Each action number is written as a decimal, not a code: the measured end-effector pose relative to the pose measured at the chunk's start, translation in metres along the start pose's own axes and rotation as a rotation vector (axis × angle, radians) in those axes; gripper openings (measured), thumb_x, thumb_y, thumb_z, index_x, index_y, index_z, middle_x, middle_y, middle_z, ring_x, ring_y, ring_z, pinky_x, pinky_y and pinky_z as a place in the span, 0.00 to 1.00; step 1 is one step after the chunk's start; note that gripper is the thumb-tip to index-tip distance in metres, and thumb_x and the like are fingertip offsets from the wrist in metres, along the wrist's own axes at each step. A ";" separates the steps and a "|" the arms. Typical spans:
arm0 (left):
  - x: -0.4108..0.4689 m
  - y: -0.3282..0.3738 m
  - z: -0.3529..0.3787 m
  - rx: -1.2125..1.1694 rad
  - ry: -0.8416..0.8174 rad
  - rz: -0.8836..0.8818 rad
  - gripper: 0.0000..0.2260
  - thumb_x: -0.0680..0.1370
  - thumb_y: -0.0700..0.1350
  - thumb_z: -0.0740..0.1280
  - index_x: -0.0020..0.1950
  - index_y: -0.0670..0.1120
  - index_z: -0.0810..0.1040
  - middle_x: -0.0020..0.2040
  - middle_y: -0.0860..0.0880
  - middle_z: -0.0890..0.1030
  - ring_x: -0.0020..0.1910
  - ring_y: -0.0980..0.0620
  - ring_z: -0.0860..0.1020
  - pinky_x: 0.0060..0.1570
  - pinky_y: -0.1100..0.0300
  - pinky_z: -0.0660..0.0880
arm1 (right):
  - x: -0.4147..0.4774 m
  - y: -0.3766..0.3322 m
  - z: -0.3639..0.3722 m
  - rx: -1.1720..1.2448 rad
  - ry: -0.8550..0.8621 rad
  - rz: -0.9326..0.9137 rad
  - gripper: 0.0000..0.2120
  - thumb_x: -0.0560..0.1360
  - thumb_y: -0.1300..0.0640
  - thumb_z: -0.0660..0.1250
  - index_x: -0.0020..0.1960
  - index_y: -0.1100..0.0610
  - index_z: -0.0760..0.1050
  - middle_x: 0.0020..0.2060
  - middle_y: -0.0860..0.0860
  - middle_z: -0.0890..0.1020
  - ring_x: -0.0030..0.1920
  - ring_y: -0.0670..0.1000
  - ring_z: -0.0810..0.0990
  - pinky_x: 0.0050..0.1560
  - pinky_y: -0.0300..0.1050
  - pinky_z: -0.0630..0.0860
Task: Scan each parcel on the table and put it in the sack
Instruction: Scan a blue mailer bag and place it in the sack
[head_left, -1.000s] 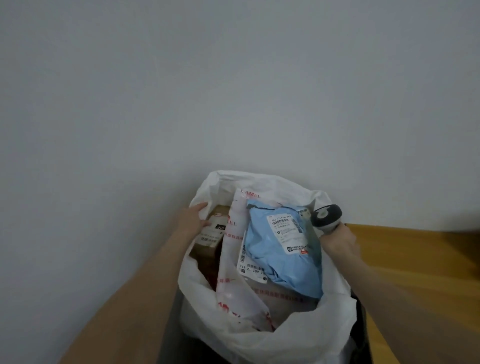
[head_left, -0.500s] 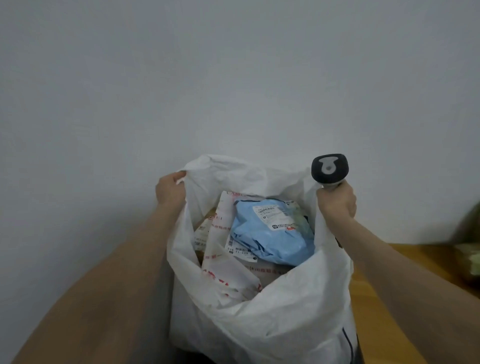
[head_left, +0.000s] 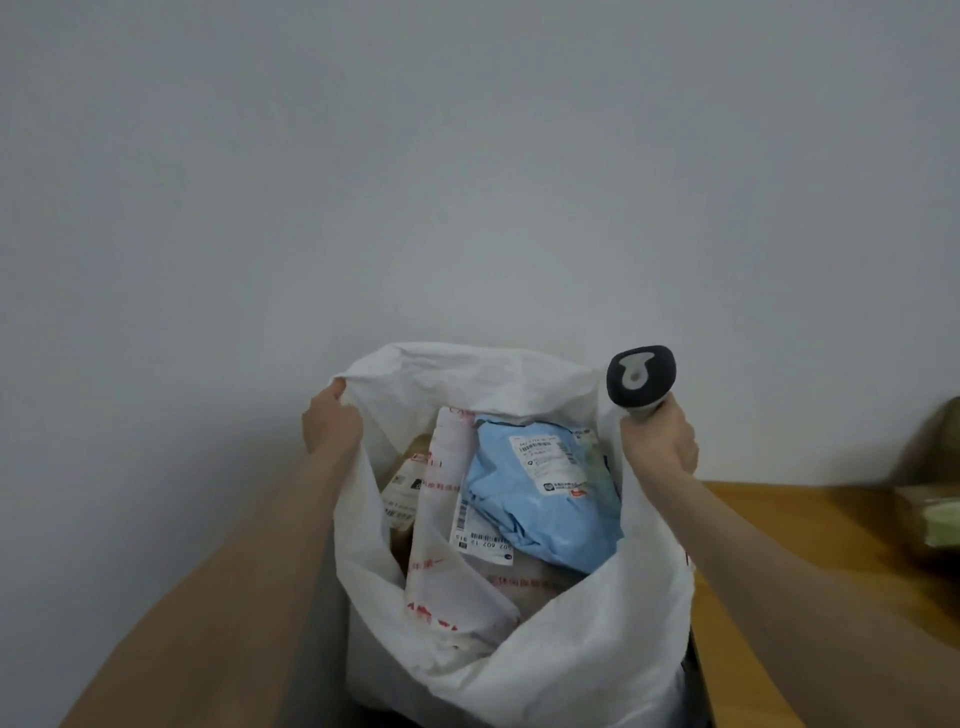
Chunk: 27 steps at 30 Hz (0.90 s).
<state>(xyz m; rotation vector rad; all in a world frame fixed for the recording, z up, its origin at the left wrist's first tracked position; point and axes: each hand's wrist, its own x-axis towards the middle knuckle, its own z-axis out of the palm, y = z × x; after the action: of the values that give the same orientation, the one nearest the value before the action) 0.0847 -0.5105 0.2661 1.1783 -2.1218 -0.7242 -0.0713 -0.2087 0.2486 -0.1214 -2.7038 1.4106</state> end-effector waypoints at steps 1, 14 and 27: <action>-0.006 -0.008 0.002 0.035 -0.029 -0.012 0.25 0.76 0.32 0.57 0.72 0.45 0.70 0.66 0.39 0.74 0.65 0.37 0.72 0.63 0.49 0.69 | -0.002 0.008 0.002 -0.024 -0.018 0.015 0.04 0.75 0.61 0.62 0.49 0.55 0.71 0.39 0.54 0.76 0.41 0.59 0.75 0.43 0.49 0.72; -0.019 -0.019 0.020 0.177 -0.155 -0.058 0.29 0.77 0.35 0.59 0.77 0.44 0.55 0.68 0.37 0.64 0.65 0.35 0.69 0.61 0.45 0.69 | -0.001 0.028 0.009 -0.095 -0.093 0.054 0.04 0.75 0.59 0.62 0.48 0.53 0.69 0.41 0.54 0.76 0.41 0.58 0.75 0.42 0.48 0.71; -0.128 -0.008 0.000 0.214 -0.165 -0.177 0.33 0.78 0.48 0.66 0.78 0.45 0.52 0.75 0.38 0.53 0.72 0.36 0.58 0.68 0.44 0.62 | -0.031 0.038 -0.048 -0.215 -0.230 -0.159 0.14 0.76 0.57 0.64 0.61 0.56 0.71 0.59 0.58 0.72 0.55 0.62 0.75 0.55 0.58 0.76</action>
<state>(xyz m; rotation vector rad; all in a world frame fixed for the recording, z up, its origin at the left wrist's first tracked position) 0.1439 -0.4019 0.2304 1.4809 -2.2968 -0.7065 -0.0340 -0.1510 0.2435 0.2521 -2.9651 1.1528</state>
